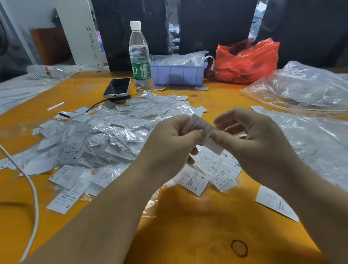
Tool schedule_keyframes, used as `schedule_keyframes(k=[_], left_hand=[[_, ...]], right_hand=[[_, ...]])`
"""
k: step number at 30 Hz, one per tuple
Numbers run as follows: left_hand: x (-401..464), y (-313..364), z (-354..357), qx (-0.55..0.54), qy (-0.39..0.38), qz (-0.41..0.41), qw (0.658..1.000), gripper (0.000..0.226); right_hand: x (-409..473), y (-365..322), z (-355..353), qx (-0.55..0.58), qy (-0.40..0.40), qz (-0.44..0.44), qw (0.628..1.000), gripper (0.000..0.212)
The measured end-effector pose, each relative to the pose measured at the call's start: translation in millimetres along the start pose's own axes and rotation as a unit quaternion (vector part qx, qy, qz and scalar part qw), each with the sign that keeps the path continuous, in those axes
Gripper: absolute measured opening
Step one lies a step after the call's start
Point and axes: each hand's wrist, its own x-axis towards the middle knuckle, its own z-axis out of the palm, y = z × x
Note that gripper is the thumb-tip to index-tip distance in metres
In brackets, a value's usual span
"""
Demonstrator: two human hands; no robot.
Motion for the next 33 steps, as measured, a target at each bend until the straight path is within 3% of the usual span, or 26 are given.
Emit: schedule_keyframes(k=[4,8,14,17,21,27,33], left_hand=[[0,-2,1,0.002,0.019,-0.015,1.000,0.016],[-3,-3,5,0.107,0.030,0.035,0.993,0.022],[-6,-4,11,0.162,0.030,0.057,0.985,0.021],[-9,-2,16,0.148,0.017,0.059,0.987,0.013],[-13,1,32,0.095,-0.006,0.024,0.995,0.012],[-19,18,72,0.110,-0.063,0.037,0.991,0.005],[-12,34,94,0.139,-0.046,0.068,0.987,0.020]], right_hand=[[0,0,1,0.038,-0.036,-0.014,0.999,0.006],[1,3,-1,0.015,-0.037,-0.043,0.998,0.005],[-2,-2,-5,-0.072,-0.043,-0.061,0.995,0.005],[-18,-4,-20,-0.142,-0.082,-0.030,0.986,0.017],[-50,-7,-46,-0.240,-0.022,-0.039,0.970,0.020],[-75,2,-75,-0.393,-0.023,0.040,0.919,0.025],[-79,10,-89,-0.441,-0.054,0.116,0.888,0.035]])
